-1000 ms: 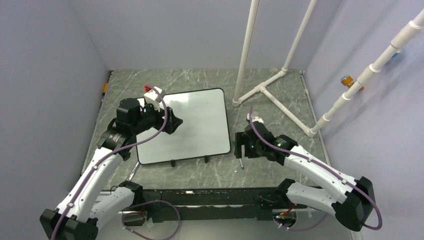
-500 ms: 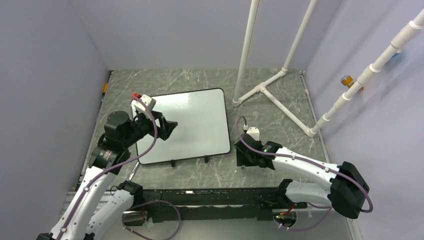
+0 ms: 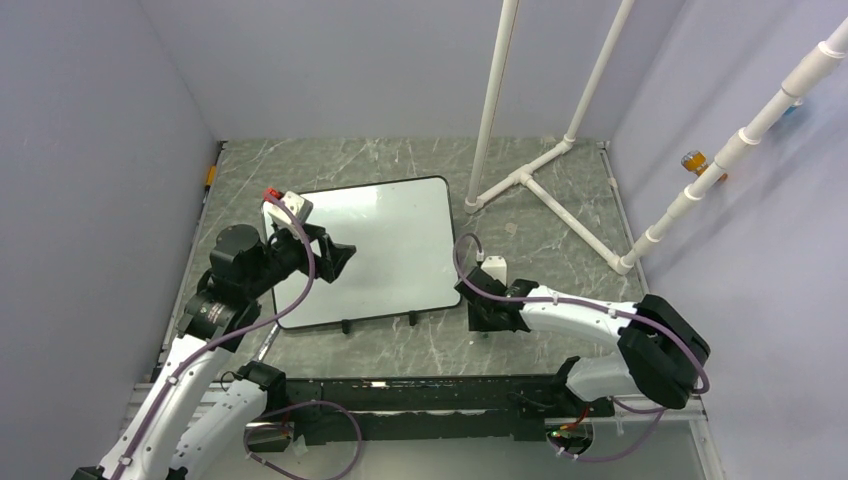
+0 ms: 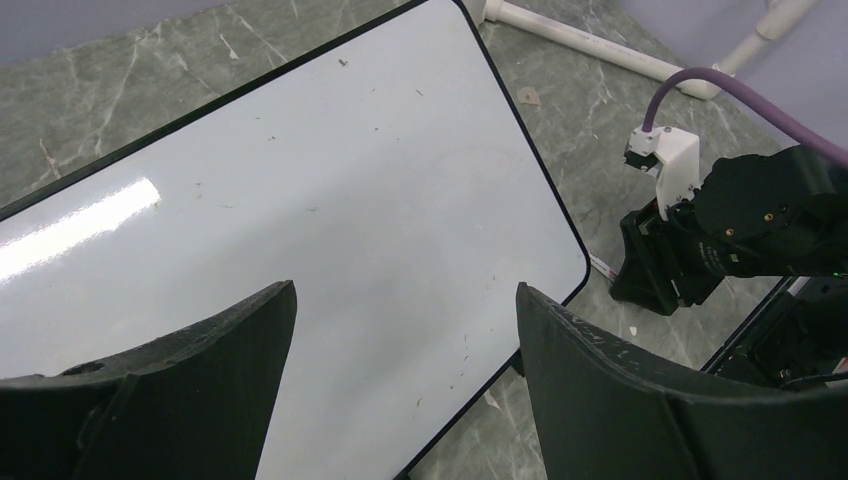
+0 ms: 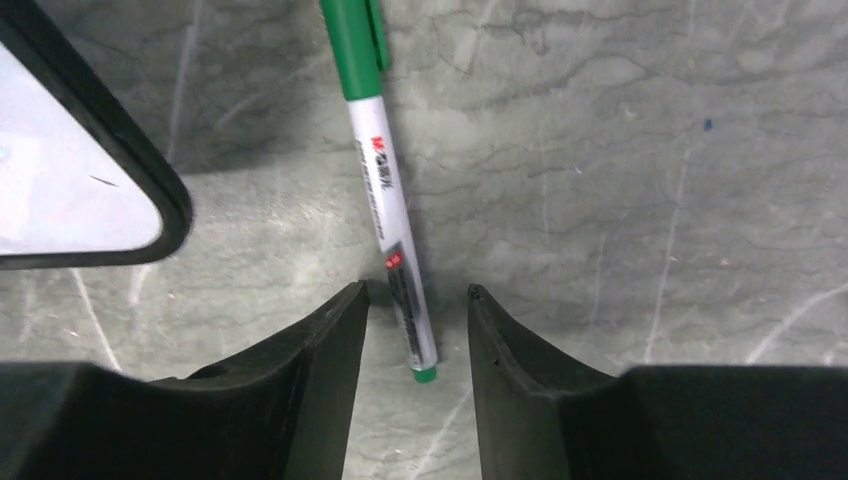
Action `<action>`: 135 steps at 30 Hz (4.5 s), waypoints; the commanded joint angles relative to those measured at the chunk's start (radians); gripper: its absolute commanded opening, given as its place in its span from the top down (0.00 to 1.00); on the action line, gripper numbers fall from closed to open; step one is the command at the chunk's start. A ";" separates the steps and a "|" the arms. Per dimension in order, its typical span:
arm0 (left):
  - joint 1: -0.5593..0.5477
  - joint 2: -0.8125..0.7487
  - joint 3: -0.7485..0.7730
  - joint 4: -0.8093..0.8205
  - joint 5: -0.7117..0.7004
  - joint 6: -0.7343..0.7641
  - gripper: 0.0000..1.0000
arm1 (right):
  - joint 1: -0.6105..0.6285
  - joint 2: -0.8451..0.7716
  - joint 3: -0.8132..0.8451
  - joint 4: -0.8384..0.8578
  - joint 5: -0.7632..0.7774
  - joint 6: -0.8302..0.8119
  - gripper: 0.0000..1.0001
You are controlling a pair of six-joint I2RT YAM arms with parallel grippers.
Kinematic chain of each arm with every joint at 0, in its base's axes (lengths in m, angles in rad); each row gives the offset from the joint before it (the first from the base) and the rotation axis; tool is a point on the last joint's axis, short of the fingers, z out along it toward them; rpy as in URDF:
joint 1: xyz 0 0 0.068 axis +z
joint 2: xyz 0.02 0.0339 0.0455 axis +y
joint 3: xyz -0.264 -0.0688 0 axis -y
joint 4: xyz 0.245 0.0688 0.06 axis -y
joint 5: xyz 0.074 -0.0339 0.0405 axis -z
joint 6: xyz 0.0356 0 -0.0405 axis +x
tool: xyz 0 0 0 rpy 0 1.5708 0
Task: Write a sentence on the whiteboard
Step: Pick up the whiteboard marker from the center of the board, then pass from the right arm to the left, then open the pen cap of the whiteboard marker.
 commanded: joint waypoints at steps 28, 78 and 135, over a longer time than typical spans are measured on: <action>-0.028 0.140 0.094 0.095 0.472 -0.107 0.09 | 0.031 -0.390 0.202 -0.194 -0.054 -0.102 1.00; -0.072 0.536 0.309 -0.122 0.668 -0.344 0.42 | 0.386 -0.100 0.631 -0.112 0.095 -0.476 1.00; 0.061 0.271 0.158 0.958 0.607 -1.260 1.00 | 0.119 -0.302 0.420 0.831 -0.347 -0.038 0.33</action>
